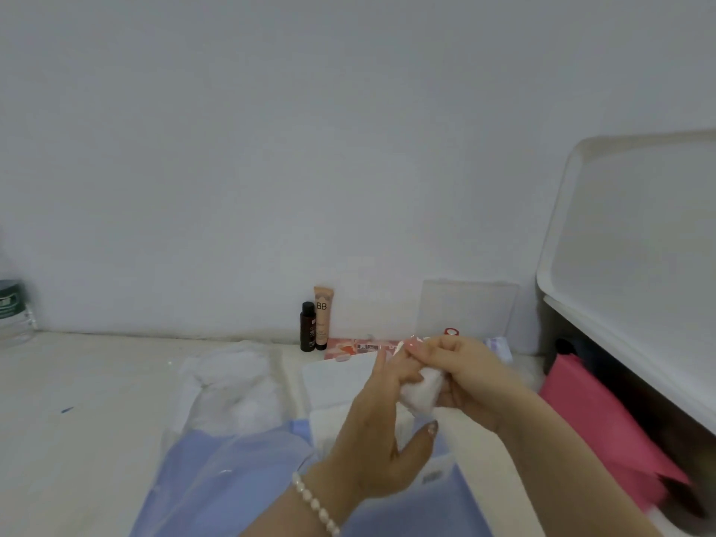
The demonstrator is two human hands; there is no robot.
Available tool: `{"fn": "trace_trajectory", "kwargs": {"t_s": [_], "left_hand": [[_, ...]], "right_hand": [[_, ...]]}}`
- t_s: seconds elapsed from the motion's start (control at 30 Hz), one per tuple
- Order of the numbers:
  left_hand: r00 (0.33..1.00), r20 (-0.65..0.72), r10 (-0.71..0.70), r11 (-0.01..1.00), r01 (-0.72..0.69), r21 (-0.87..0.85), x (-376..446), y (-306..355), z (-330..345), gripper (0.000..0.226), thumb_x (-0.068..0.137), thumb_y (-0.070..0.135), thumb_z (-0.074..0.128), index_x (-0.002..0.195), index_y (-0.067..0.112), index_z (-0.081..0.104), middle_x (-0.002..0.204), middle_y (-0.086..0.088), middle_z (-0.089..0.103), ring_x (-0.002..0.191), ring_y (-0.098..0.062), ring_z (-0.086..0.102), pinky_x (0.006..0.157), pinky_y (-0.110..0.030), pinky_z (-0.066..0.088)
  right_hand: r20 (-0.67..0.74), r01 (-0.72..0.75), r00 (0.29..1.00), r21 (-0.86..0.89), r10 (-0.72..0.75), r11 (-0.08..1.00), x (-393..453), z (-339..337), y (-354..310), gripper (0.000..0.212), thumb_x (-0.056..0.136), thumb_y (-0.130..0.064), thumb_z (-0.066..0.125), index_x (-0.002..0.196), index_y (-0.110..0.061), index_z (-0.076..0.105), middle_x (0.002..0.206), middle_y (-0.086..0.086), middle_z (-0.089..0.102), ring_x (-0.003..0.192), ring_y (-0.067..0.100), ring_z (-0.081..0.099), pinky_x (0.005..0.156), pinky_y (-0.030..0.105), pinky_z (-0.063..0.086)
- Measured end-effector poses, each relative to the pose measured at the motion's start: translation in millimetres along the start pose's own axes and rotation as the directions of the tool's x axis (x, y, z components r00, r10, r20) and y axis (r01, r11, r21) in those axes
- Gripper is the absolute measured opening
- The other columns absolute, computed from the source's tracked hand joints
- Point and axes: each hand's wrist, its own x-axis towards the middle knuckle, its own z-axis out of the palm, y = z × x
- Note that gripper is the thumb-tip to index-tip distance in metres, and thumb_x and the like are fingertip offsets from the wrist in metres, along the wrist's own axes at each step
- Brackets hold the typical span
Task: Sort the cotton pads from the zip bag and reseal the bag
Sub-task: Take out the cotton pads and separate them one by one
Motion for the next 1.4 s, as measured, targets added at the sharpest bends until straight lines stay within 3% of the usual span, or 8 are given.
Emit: {"fn": "trace_trajectory", "kwargs": {"t_s": [0.17, 0.23, 0.3, 0.43, 0.7, 0.93, 1.17, 1.4], "left_hand": [[0.936, -0.014, -0.352, 0.890, 0.330, -0.316, 23.1, 5.9, -8.8, 0.059, 0.080, 0.034, 0.052, 0.131, 0.007, 0.037, 0.125, 0.008, 0.046, 0.121, -0.003, 0.050, 0.095, -0.016, 0.039], [0.890, -0.039, -0.454, 0.851, 0.420, -0.317, 25.5, 4.2, -7.7, 0.049, 0.080, 0.027, 0.050, 0.126, 0.014, 0.042, 0.121, 0.020, 0.049, 0.120, -0.002, 0.051, 0.095, -0.018, 0.041], [0.882, -0.046, -0.468, 0.884, 0.468, -0.022, 24.2, -4.2, -7.5, 0.033, 0.082, 0.018, 0.047, 0.114, 0.022, 0.051, 0.124, 0.023, 0.049, 0.122, -0.003, 0.046, 0.103, -0.027, 0.037], [0.748, 0.367, -0.553, 0.702, 0.182, 0.688, 4.8, -26.4, -0.7, 0.037, 0.094, 0.011, 0.039, 0.126, 0.024, 0.051, 0.148, 0.011, 0.035, 0.145, -0.011, 0.011, 0.118, -0.046, -0.002], [0.598, 0.516, -0.613, 0.636, -0.014, 0.772, -9.3, -41.2, 12.1, 0.038, 0.098, 0.039, 0.035, 0.134, 0.029, 0.041, 0.154, -0.001, 0.025, 0.145, -0.028, 0.005, 0.113, -0.060, -0.008], [0.618, 0.448, -0.646, 0.624, 0.090, 0.776, -13.3, -40.0, 12.1, 0.030, 0.099, 0.030, 0.035, 0.126, 0.028, 0.047, 0.148, 0.001, 0.032, 0.143, -0.026, 0.014, 0.114, -0.057, -0.005], [0.669, 0.406, -0.623, 0.649, 0.152, 0.745, -12.4, -33.5, 12.2, 0.031, 0.096, 0.017, 0.034, 0.125, 0.024, 0.045, 0.138, 0.004, 0.045, 0.139, -0.024, 0.025, 0.114, -0.054, -0.003], [0.650, 0.410, -0.640, 0.645, 0.163, 0.747, -13.2, -30.8, 10.5, 0.020, 0.093, 0.016, 0.038, 0.111, 0.021, 0.046, 0.127, 0.003, 0.051, 0.138, -0.026, 0.027, 0.114, -0.056, -0.003]], "right_hand": [[0.099, -0.124, 0.990, 0.230, 0.103, 0.965, 4.1, -11.2, 6.5, 0.037, 0.073, -0.014, 0.066, 0.107, -0.001, 0.063, 0.099, 0.015, 0.071, 0.081, 0.023, 0.071, 0.061, 0.032, 0.058], [-0.037, -0.053, 0.997, 0.170, 0.061, 0.984, 7.6, -12.1, 6.3, 0.030, 0.078, -0.008, 0.067, 0.106, -0.001, 0.061, 0.104, 0.019, 0.069, 0.083, 0.026, 0.069, 0.062, 0.034, 0.058], [-0.316, 0.032, 0.947, -0.081, -0.056, 0.996, 12.9, -16.3, 7.7, 0.018, 0.080, -0.007, 0.068, 0.093, -0.008, 0.056, 0.099, 0.016, 0.064, 0.082, 0.027, 0.064, 0.056, 0.032, 0.055], [-0.423, -0.069, 0.895, -0.437, -0.137, 0.897, 19.8, -21.1, 25.5, 0.023, 0.080, -0.013, 0.067, 0.085, -0.016, 0.044, 0.090, 0.008, 0.053, 0.090, 0.032, 0.058, 0.074, 0.049, 0.055], [-0.355, -0.168, 0.929, -0.656, -0.105, 0.736, 23.1, -14.1, 50.8, 0.040, 0.079, -0.013, 0.064, 0.114, -0.015, 0.044, 0.108, 0.006, 0.054, 0.091, 0.020, 0.050, 0.070, 0.029, 0.041], [-0.389, -0.254, 0.915, -0.762, -0.107, 0.596, 30.5, -7.7, 46.9, 0.047, 0.074, -0.018, 0.065, 0.119, -0.018, 0.053, 0.115, 0.004, 0.059, 0.100, 0.023, 0.056, 0.070, 0.026, 0.040], [-0.437, -0.397, 0.868, -0.896, -0.235, 0.201, 29.4, 6.9, 57.5, 0.025, 0.083, -0.035, 0.058, 0.104, -0.022, 0.058, 0.108, 0.002, 0.062, 0.106, 0.023, 0.053, 0.085, 0.032, 0.041], [-0.291, -0.314, 0.903, -0.949, -0.315, -0.025, 34.8, 18.4, 73.6, 0.017, 0.093, -0.019, 0.046, 0.099, -0.021, 0.061, 0.105, 0.001, 0.061, 0.109, 0.023, 0.043, 0.090, 0.034, 0.033]]}}
